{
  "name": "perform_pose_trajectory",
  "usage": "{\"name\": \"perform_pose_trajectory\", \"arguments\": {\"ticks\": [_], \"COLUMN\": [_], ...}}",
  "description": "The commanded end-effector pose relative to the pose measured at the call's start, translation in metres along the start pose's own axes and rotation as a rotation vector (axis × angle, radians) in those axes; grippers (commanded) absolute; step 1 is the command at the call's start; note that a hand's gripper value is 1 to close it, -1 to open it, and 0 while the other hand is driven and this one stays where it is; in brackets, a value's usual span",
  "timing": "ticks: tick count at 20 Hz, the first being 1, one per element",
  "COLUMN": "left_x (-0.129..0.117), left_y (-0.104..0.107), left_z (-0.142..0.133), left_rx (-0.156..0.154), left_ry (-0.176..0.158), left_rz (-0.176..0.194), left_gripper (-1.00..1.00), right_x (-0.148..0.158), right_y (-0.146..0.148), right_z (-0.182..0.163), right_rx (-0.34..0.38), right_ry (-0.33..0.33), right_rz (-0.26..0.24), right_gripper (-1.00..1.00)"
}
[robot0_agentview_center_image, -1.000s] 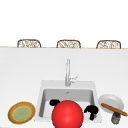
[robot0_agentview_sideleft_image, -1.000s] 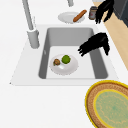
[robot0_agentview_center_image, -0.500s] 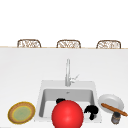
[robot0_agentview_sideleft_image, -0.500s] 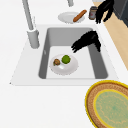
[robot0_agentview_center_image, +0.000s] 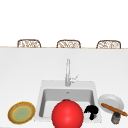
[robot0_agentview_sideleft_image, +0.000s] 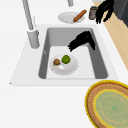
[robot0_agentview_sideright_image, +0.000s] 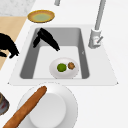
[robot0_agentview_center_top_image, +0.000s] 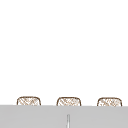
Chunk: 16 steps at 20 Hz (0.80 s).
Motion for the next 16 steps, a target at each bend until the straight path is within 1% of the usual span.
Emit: {"name": "perform_pose_trajectory", "arguments": {"ticks": [1, 3, 5, 7, 8, 9, 10, 12, 13, 14, 15, 16], "left_x": [-0.016, -0.023, -0.031, -0.038, -0.039, -0.041, -0.042, -0.043, -0.046, -0.051, -0.058, -0.065], "left_y": [-0.004, -0.006, -0.012, -0.018, -0.023, -0.025, -0.026, -0.025, -0.023, -0.021, -0.020, -0.019], "left_z": [-0.001, -0.004, -0.005, -0.009, -0.011, -0.016, -0.019, -0.026, -0.026, -0.019, -0.018, -0.017], "left_rx": [-0.004, -0.003, -0.011, -0.026, -0.033, -0.043, -0.046, -0.040, -0.029, -0.012, -0.007, 0.002], "left_ry": [-0.020, -0.025, -0.038, -0.042, -0.052, -0.059, -0.062, -0.050, -0.038, -0.030, -0.028, -0.037], "left_rz": [0.100, 0.127, 0.139, 0.131, 0.131, 0.121, 0.112, 0.106, 0.096, 0.083, 0.091, 0.107], "left_gripper": [-1.00, -1.00, -1.00, -1.00, -1.00, -1.00, -1.00, -1.00, -1.00, -1.00, -1.00, -1.00], "right_x": [0.000, 0.000, 0.000, 0.000, 0.000, 0.000, 0.000, 0.000, 0.000, 0.000, 0.000, 0.000], "right_y": [0.000, 0.000, 0.000, 0.000, 0.000, 0.000, 0.000, 0.000, 0.000, 0.000, 0.000, 0.000], "right_z": [0.000, 0.000, 0.000, 0.000, 0.000, 0.000, 0.000, 0.000, 0.000, 0.000, 0.000, 0.000], "right_rx": [0.000, 0.000, 0.000, 0.000, 0.000, 0.000, 0.000, 0.000, 0.000, 0.000, 0.000, 0.000], "right_ry": [0.000, 0.000, 0.000, 0.000, 0.000, 0.000, 0.000, 0.000, 0.000, 0.000, 0.000, 0.000], "right_rz": [0.000, 0.000, 0.000, 0.000, 0.000, 0.000, 0.000, 0.000, 0.000, 0.000, 0.000, 0.000], "right_gripper": [0.00, 0.00, 0.00, 0.00, 0.00, 0.00, 0.00, 0.00, 0.00, 0.00, 0.00, 0.00]}}
